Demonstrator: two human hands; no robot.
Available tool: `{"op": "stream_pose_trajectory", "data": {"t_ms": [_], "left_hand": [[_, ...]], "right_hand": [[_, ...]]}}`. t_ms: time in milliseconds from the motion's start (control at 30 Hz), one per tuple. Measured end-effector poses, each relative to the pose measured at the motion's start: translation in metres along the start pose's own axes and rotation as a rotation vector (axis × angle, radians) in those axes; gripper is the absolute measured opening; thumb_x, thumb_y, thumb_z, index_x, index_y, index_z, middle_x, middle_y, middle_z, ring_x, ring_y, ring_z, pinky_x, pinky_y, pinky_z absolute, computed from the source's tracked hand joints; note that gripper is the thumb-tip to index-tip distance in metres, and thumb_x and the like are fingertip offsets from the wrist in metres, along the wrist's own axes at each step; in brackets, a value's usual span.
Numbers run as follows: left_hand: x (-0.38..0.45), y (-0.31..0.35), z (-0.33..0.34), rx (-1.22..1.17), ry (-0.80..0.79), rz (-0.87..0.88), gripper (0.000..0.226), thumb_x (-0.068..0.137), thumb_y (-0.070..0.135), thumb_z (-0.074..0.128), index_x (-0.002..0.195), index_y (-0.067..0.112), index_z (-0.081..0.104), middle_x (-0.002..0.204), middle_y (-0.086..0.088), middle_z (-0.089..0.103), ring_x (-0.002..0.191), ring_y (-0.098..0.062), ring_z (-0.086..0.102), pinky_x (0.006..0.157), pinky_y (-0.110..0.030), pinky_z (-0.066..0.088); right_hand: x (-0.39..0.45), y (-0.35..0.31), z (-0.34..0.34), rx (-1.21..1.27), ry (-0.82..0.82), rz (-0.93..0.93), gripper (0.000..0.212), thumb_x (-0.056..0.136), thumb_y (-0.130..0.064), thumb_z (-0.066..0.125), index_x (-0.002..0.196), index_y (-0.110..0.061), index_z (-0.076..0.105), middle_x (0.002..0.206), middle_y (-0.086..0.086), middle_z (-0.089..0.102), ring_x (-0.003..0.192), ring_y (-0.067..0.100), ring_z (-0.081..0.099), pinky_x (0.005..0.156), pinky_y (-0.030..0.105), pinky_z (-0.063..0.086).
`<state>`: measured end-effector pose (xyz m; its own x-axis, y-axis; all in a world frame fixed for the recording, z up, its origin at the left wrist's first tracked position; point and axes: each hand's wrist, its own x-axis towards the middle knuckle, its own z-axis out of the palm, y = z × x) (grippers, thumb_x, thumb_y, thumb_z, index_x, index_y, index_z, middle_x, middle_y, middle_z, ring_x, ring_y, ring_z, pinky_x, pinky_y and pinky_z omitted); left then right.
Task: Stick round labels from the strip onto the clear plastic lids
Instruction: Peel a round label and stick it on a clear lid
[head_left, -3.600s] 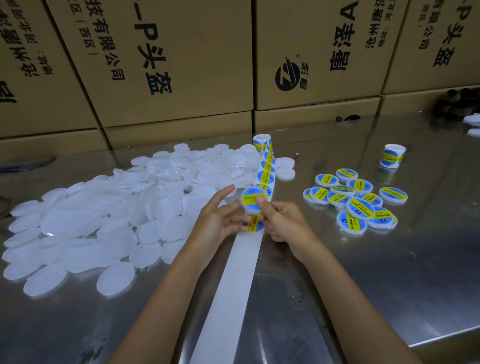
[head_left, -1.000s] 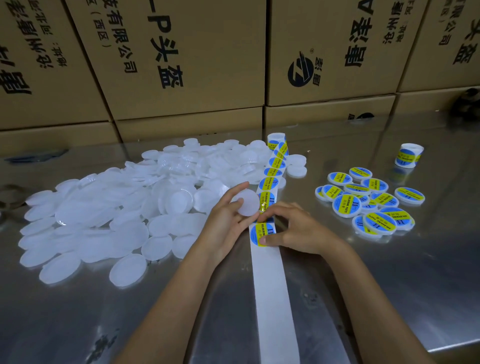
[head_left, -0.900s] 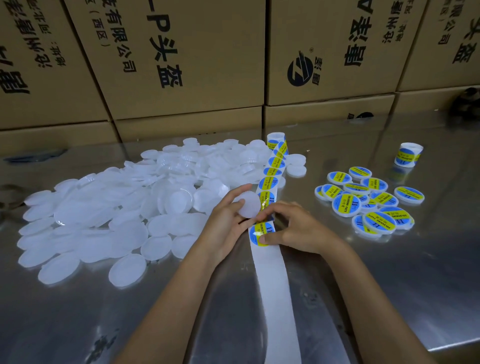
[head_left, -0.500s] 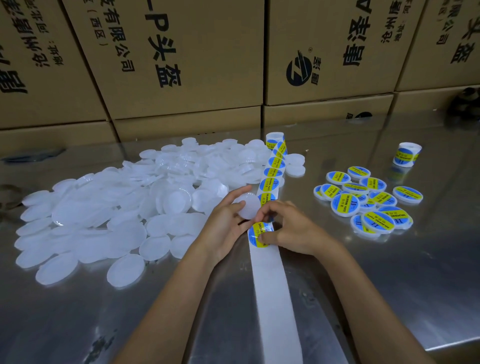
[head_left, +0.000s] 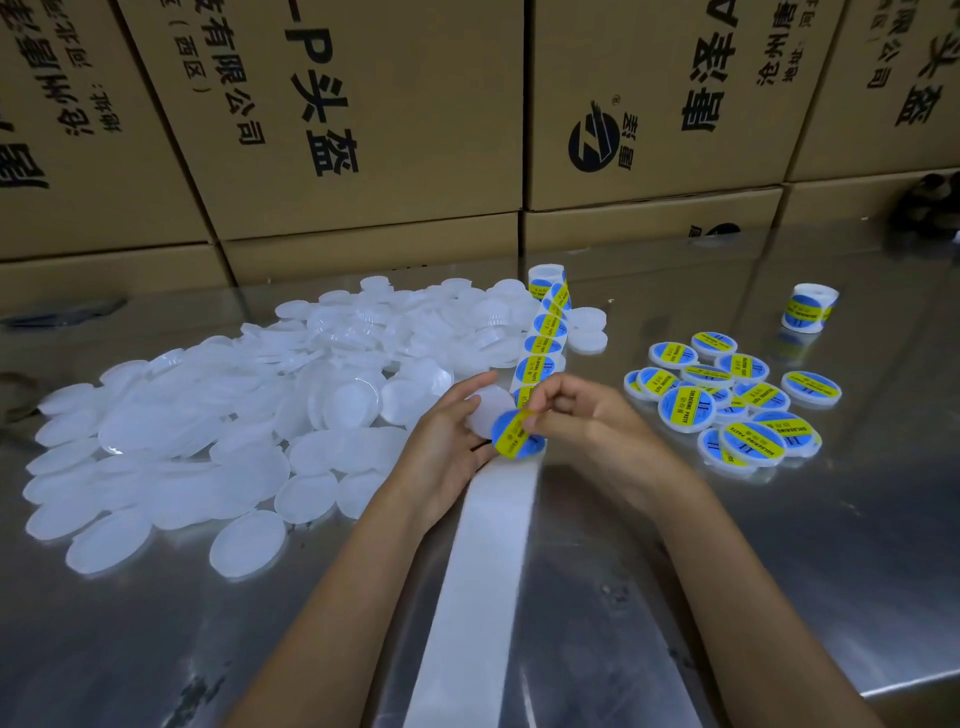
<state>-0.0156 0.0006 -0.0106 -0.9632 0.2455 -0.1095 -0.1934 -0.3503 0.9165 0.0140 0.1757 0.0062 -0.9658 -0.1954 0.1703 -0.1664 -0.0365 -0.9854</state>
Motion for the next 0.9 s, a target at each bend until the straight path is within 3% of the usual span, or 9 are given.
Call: {"op": "stream_pose_trajectory", "data": {"t_ms": [67,133,300,500,900], "left_hand": [[-0.001,0.0,-0.002,-0.084,-0.014,-0.023,0.036,0.107,0.015,0.039,0.139,0.012,0.055,0.138,-0.023,0.059,0.122,-0.039,0.061,0.103,-0.047,0.051],[-0.002,0.001,-0.005,-0.153,-0.037,-0.045,0.037,0.105,0.018,0.044,0.139,0.012,0.056,0.139,-0.019,0.059,0.126,-0.038,0.06,0.108,-0.049,0.046],[-0.007,0.004,-0.001,-0.291,-0.153,-0.056,0.042,0.099,0.016,0.051,0.14,0.012,0.053,0.135,-0.018,0.063,0.123,-0.036,0.062,0.104,-0.047,0.051],[-0.009,0.004,0.007,-0.314,-0.203,-0.054,0.045,0.098,0.015,0.05,0.142,0.009,0.051,0.135,-0.015,0.064,0.124,-0.032,0.062,0.102,-0.044,0.053],[-0.011,0.004,0.011,-0.298,-0.215,-0.056,0.041,0.1,0.015,0.048,0.14,0.009,0.054,0.135,-0.013,0.065,0.123,-0.028,0.064,0.106,-0.043,0.048]], "right_hand": [[0.0,-0.003,-0.001,0.171,0.031,-0.008,0.02,0.083,0.005,0.068,0.086,-0.013,0.06,0.088,0.01,0.068,0.081,0.021,0.065,0.077,0.027,0.053],[0.002,-0.004,0.0,0.308,0.072,-0.01,0.024,0.082,0.008,0.067,0.088,-0.012,0.057,0.091,0.014,0.065,0.081,0.022,0.066,0.073,0.027,0.055],[0.005,0.0,0.011,0.248,0.207,0.002,0.029,0.083,0.008,0.068,0.1,-0.013,0.059,0.092,0.01,0.064,0.083,0.024,0.066,0.077,0.04,0.055],[0.004,-0.001,0.021,0.093,0.276,-0.04,0.028,0.082,0.008,0.069,0.095,-0.015,0.065,0.076,-0.013,0.069,0.075,0.005,0.067,0.065,0.021,0.055],[0.005,0.001,0.028,-0.045,0.334,-0.091,0.028,0.083,0.008,0.067,0.093,-0.018,0.061,0.091,-0.001,0.065,0.076,0.01,0.063,0.063,0.026,0.054]]}}
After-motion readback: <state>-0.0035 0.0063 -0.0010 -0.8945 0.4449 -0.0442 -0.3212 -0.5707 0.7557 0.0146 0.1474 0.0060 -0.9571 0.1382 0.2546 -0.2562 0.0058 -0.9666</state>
